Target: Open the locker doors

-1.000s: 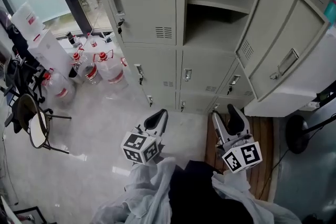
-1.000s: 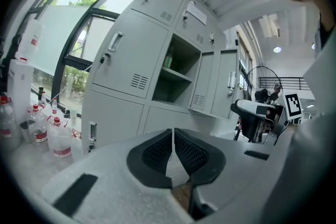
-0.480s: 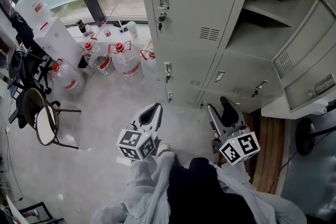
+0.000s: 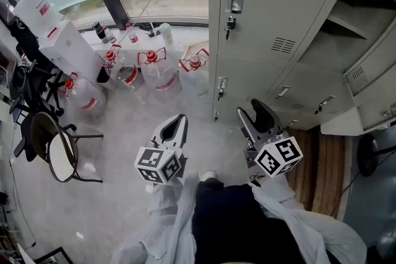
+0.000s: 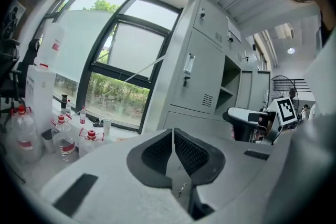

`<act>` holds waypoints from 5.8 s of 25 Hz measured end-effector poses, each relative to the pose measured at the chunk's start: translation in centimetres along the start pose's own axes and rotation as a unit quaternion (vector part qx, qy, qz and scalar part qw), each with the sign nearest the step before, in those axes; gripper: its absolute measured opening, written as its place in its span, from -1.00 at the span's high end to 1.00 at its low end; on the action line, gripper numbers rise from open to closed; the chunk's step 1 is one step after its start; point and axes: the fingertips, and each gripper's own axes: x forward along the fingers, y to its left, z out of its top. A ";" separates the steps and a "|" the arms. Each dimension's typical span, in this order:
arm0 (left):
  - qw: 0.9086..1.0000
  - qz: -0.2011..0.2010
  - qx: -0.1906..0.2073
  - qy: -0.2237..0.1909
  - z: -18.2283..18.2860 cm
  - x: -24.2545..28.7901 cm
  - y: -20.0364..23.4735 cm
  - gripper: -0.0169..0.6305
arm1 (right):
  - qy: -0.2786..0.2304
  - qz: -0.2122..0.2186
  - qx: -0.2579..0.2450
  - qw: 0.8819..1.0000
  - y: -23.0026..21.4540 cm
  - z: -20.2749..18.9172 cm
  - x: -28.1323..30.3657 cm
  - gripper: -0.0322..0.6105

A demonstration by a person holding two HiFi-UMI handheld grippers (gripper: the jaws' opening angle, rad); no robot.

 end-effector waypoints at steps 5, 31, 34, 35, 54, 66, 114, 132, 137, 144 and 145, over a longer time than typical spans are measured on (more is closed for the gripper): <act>1.000 -0.004 0.013 0.002 0.4 0.7 3.0 0.89 | 0.034 0.006 0.005 0.999 0.3 -2.6 3.8 0.25; 0.995 0.044 -0.042 0.076 -10.3 10.2 11.3 0.89 | 0.155 -0.089 -0.016 0.984 -10.8 -20.1 15.4 0.25; 0.994 0.040 -0.049 0.087 -11.7 10.8 11.3 0.89 | 0.158 -0.095 -0.023 0.983 -11.5 -21.6 16.3 0.25; 0.994 0.038 -0.050 0.091 -12.0 11.0 11.3 0.89 | 0.158 -0.099 -0.025 0.982 -11.7 -22.0 16.5 0.25; 0.990 0.071 -0.064 0.106 -15.0 11.7 13.0 0.89 | 0.150 -0.092 -0.059 0.983 -13.5 -23.6 20.2 0.25; 0.988 0.091 -0.070 0.106 -16.1 9.6 13.1 0.89 | 0.148 -0.127 -0.049 0.979 -12.2 -24.0 18.6 0.26; 0.972 -0.136 0.004 0.192 -20.6 7.6 2.2 0.89 | 0.155 -0.110 -0.088 0.978 -8.4 -25.3 0.1 0.51; 0.981 -0.070 -0.025 0.176 -23.5 3.5 -5.4 0.89 | 0.156 0.038 -0.113 0.981 -10.4 -24.8 -7.2 0.51; 0.982 -0.062 -0.019 0.178 -23.9 2.7 -6.6 0.89 | 0.156 0.070 -0.120 0.978 -11.2 -24.5 -8.7 0.51; 0.981 -0.063 -0.018 0.183 -24.1 2.8 -7.9 0.89 | 0.170 0.118 -0.131 0.969 -12.3 -24.3 -10.5 0.50; 0.981 -0.062 -0.019 0.184 -24.3 2.8 -8.0 0.89 | 0.172 0.124 -0.132 0.968 -12.4 -24.3 -10.8 0.50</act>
